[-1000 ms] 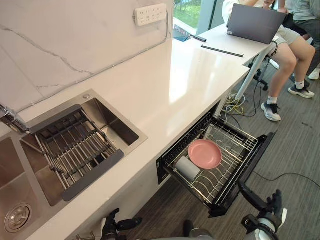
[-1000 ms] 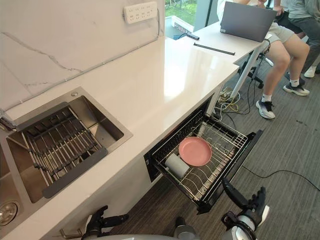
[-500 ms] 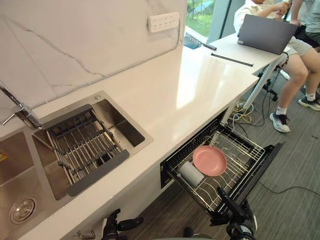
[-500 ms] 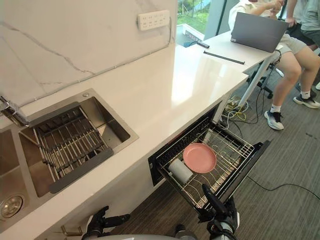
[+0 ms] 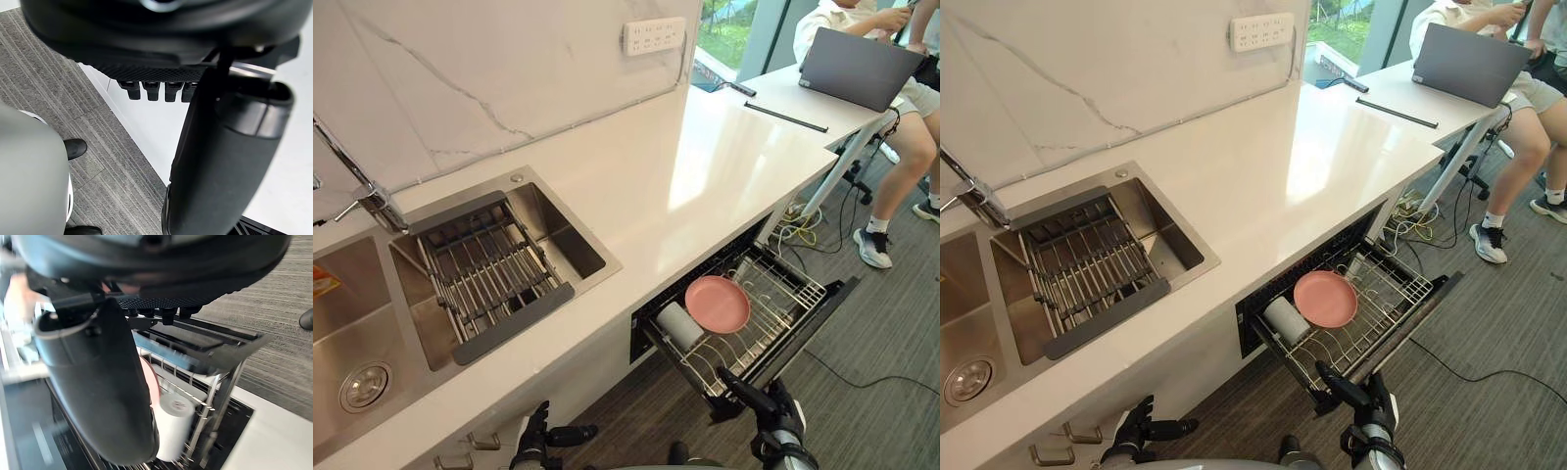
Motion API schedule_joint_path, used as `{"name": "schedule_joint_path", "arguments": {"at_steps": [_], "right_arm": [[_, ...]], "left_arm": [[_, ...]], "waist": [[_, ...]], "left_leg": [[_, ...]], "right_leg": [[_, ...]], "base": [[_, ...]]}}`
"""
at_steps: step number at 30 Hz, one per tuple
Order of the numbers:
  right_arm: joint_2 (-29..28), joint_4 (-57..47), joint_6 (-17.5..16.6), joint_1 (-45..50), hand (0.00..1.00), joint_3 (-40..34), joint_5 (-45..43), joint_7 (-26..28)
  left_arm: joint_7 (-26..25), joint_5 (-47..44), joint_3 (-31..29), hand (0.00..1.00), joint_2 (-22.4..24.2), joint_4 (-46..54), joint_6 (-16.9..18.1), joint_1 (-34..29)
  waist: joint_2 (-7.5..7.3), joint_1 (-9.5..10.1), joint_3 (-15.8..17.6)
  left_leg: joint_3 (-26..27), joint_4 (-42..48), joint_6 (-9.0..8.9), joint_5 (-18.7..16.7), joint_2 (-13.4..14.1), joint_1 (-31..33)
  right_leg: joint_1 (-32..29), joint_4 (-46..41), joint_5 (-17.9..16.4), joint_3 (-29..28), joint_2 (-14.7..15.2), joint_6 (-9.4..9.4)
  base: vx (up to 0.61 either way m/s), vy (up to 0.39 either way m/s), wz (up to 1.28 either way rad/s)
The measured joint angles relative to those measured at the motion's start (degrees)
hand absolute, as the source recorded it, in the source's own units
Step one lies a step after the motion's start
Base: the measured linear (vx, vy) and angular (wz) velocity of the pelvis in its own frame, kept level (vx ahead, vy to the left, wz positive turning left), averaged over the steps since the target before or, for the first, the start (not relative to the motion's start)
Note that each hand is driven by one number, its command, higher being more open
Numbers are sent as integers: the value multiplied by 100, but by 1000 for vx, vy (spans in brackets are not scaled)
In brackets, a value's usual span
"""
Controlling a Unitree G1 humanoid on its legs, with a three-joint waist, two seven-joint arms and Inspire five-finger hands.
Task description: Walk over to the sink, pick up the cup, carry it to the dishwasher, place the cup inside the dishwasher, then close the dishwasher door
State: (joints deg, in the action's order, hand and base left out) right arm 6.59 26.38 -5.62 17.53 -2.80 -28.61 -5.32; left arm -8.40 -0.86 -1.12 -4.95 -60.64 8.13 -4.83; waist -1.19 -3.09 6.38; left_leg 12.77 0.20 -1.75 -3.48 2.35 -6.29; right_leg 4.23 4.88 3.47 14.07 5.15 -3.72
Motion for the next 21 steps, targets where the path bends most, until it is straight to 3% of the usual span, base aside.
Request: {"name": "schedule_joint_path", "arguments": {"at_steps": [6, 16, 21], "right_arm": [[334, 54, 203, -511, 100, 558, 349, 48], [513, 778, 212, -1735, 100, 812, 404, 94], [708, 1330, 212, -2643, 100, 1006, 481, 61]], "left_arm": [[4, 3, 56, 100, -23, -30, 18, 60], [9, -34, 148, 100, -81, 2, 63, 122], [21, -151, 147, 100, -87, 150, 148, 158]], "waist": [[5, 46, 34], [-22, 97, 183], [-13, 245, 361]], "left_leg": [[-241, -14, 10, 57, -28, 149], [-640, -142, 42, 299, -110, 472], [-762, -152, 55, 408, -127, 708]], "right_leg": [[-25, -1, -1, 195, 14, 0], [-200, -1, 10, 564, 92, -1], [-372, 0, 61, 681, 108, 19]], "base": [[2, -8, 16], [-38, -9, 22], [-49, 0, 14]]}}
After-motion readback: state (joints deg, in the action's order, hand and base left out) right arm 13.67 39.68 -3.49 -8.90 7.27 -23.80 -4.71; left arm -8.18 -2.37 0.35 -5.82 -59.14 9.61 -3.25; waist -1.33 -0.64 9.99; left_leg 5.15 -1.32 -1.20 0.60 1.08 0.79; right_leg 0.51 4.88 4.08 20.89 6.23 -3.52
